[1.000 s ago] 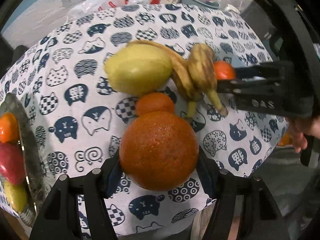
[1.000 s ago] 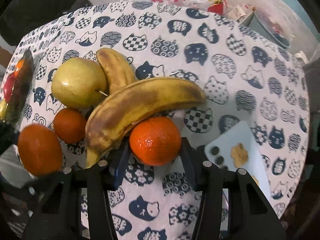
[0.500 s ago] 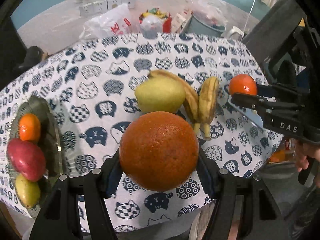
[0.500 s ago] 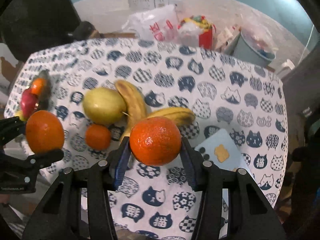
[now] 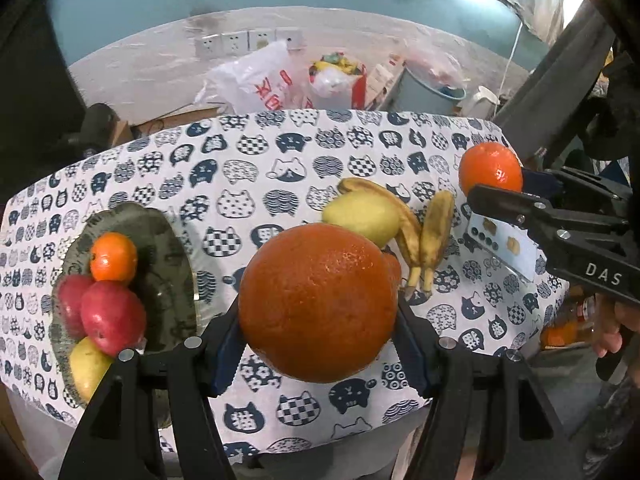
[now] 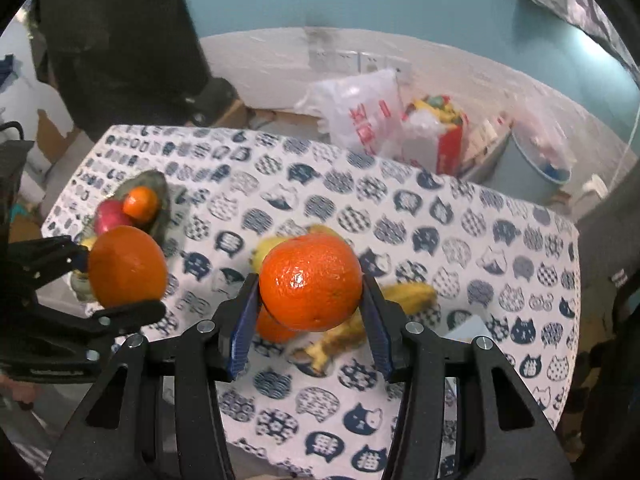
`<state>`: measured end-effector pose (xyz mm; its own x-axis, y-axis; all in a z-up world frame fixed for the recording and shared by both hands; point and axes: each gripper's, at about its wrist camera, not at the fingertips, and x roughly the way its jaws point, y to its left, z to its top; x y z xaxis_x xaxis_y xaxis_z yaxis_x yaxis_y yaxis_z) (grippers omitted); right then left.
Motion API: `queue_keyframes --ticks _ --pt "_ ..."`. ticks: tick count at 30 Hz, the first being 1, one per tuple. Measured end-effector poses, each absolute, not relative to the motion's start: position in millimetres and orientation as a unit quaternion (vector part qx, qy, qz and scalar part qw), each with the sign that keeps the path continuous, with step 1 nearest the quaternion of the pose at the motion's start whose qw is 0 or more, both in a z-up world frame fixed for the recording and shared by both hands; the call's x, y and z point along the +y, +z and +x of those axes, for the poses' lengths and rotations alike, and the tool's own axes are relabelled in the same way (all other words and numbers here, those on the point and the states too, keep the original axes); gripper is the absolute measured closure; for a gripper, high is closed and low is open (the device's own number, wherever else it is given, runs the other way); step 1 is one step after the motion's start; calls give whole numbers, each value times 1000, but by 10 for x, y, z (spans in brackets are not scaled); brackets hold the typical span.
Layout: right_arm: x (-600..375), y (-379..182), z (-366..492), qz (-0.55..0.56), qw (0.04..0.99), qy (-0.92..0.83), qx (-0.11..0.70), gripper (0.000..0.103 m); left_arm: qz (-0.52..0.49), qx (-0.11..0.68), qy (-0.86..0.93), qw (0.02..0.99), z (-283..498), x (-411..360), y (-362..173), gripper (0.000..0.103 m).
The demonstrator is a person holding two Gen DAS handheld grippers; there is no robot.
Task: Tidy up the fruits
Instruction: 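Carry the large orange with the left tool while the right tool carries the mandarin to the bowl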
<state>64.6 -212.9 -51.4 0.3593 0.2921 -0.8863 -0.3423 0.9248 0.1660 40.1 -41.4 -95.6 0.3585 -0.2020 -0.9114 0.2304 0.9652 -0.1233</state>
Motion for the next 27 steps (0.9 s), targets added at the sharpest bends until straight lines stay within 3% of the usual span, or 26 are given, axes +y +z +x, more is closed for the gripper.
queue_keyframes --ticks 27 --pt "-986 -410 844 -54 812 280 509 54 -43 533 -58 843 253 587 -862 35"
